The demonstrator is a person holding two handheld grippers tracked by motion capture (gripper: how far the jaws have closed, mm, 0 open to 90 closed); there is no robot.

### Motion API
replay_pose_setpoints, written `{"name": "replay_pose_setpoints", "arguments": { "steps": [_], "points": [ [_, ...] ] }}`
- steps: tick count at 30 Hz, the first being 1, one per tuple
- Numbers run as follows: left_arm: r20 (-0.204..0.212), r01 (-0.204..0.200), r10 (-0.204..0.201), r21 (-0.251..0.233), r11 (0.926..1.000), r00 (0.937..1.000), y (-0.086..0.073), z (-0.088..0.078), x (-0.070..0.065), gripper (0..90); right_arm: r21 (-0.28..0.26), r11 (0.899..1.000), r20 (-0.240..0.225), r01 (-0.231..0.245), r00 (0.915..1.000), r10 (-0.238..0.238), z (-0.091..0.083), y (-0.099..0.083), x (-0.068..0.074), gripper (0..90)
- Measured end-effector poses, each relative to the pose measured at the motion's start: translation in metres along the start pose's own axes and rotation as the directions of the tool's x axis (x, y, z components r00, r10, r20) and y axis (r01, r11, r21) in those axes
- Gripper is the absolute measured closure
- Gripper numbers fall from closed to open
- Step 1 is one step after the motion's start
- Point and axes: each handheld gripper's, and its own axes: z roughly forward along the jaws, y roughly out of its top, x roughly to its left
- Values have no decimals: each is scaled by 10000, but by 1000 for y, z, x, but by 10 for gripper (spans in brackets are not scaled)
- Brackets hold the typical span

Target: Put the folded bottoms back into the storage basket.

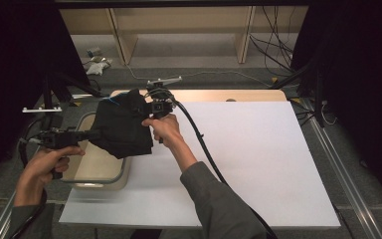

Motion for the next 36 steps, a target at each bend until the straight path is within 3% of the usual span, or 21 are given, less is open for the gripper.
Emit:
{"name": "replay_pose_setpoints", "arguments": {
  "steps": [14, 29, 36],
  "points": [
    [-209, 428, -433, -272, 9987, 9988, -7, -23, 20, 827, 170, 9998, -27, 135, 9999, -135, 24, 5, 22, 751],
    [-677, 646, -648, -44, 9979, 9956, -13, -29, 35, 825, 417, 9991, 83, 123, 9999, -127, 44, 3, 30, 748],
    [-1004, 893, -866, 225, 9958, 9912, -18, -28, 45, 822, 546, 9985, 141, 46, 9999, -54, 54, -1, 31, 746]
  ]
}}
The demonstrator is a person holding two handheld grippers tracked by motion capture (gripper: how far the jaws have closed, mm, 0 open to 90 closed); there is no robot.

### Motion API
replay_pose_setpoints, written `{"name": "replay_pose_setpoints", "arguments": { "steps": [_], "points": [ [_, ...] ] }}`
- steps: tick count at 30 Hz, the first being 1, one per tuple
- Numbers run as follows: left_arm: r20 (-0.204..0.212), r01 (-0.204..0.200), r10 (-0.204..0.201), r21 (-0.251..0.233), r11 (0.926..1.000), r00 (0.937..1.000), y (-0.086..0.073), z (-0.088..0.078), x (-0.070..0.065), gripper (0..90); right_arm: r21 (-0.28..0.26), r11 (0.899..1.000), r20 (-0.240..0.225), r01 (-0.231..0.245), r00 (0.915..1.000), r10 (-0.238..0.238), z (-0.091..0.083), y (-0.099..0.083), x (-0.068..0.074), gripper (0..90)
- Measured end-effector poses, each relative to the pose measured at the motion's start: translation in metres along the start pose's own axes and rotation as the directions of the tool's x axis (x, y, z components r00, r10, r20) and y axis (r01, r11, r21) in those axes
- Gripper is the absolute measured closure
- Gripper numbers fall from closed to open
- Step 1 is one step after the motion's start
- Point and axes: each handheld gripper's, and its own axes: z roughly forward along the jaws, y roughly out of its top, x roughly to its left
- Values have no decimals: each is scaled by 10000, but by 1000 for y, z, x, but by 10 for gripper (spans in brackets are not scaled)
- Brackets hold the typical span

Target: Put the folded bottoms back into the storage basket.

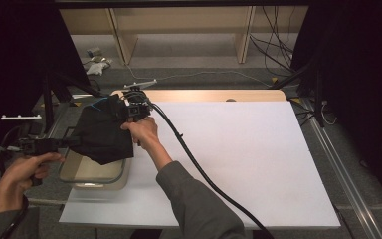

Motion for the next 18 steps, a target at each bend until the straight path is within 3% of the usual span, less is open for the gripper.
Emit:
{"name": "replay_pose_setpoints", "arguments": {
  "steps": [18],
  "points": [
    [-468, 404, -390, 303, 9987, 9981, -6, 6, 16, 819, 243, 9996, 159, -130, 9998, 126, 19, -10, 0, 742]
  ]
}}
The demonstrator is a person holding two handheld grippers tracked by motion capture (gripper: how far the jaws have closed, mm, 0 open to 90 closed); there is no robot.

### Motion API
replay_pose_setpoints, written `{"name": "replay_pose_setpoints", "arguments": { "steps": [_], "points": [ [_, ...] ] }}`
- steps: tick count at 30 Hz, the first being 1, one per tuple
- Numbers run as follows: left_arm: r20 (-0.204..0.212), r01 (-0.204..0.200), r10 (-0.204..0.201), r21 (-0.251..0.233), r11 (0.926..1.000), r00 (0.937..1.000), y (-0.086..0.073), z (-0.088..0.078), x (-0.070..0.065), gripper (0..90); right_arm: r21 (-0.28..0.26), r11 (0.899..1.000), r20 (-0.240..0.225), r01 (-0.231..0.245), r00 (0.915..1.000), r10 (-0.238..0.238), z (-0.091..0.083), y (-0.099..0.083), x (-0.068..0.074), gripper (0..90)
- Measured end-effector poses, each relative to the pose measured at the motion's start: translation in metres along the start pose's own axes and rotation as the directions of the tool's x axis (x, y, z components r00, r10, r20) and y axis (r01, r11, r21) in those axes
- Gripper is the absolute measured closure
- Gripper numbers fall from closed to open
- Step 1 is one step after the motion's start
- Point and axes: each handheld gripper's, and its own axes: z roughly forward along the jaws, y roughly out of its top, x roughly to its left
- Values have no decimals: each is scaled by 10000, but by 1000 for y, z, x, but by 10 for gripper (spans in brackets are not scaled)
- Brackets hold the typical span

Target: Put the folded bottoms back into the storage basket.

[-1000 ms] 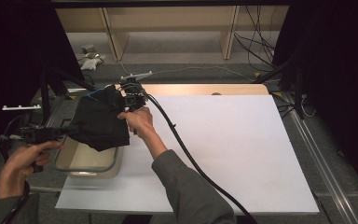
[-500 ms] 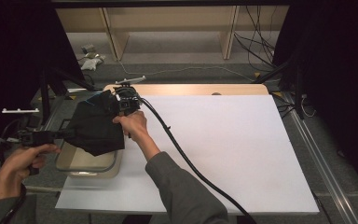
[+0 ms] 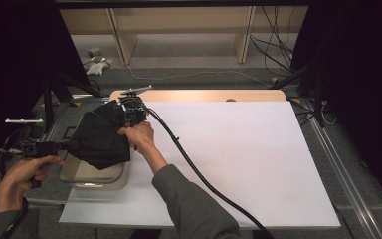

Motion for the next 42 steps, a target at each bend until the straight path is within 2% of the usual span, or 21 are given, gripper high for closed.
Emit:
{"name": "replay_pose_setpoints", "arguments": {
  "steps": [21, 30, 36, 42],
  "points": [
    [-419, 43, -26, 405, 9992, 9991, -3, 1, 8, 810, 106, 9999, 99, 27, 9999, -28, 11, -8, 2, 740],
    [-457, 71, -53, 398, 9992, 9989, -3, 1, 9, 808, 9, 9999, 173, 140, 9998, -140, 12, -9, 5, 742],
    [-545, 115, -87, 516, 9986, 9985, -4, 5, 11, 805, 43, 10000, 232, 79, 9997, -80, 15, -11, 4, 742],
    [-541, 181, -157, 432, 9989, 9984, -5, 3, 14, 806, -26, 10000, 227, 36, 9997, -35, 17, -12, 6, 742]
  ]
}}
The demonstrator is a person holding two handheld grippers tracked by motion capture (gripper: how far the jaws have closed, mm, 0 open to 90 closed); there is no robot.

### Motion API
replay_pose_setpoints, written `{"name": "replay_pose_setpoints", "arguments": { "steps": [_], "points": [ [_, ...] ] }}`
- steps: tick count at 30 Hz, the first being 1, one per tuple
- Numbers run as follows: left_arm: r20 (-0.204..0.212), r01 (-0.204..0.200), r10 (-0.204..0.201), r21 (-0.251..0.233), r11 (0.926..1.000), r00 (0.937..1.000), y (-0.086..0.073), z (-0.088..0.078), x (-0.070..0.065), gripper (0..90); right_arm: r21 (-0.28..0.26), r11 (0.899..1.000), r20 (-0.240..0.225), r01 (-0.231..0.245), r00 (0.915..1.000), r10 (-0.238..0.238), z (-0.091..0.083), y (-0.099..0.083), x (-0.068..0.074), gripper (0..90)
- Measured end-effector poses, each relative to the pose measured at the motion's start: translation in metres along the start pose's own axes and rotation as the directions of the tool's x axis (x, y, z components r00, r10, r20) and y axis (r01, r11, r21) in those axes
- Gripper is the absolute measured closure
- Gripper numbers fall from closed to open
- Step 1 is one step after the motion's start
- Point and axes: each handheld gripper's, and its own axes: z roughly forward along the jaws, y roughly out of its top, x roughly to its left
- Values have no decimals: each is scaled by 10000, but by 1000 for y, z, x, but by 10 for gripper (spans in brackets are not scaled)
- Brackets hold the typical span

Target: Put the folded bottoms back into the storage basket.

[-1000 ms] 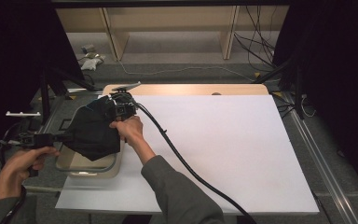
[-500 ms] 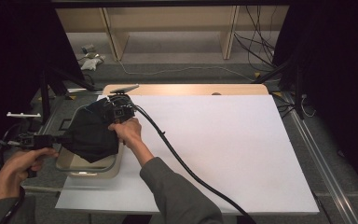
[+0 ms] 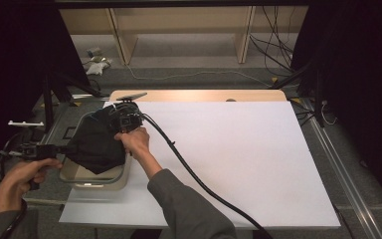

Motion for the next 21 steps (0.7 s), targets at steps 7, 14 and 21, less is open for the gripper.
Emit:
{"name": "replay_pose_setpoints", "arguments": {
  "steps": [7, 14, 21],
  "points": [
    [-56, 42, -41, 63, 10000, 10000, -1, 2, 2, 805, 79, 10000, 43, -20, 10000, 19, 4, -2, 0, 741],
    [-95, 50, -49, 53, 10000, 9999, -1, 1, 2, 805, 52, 10000, 74, -8, 10000, 8, 4, -2, 1, 741],
    [-249, 130, -128, 71, 9999, 9996, -1, 1, 3, 801, 24, 10000, 128, -19, 9999, 18, 4, -3, 3, 740]
  ]
}}
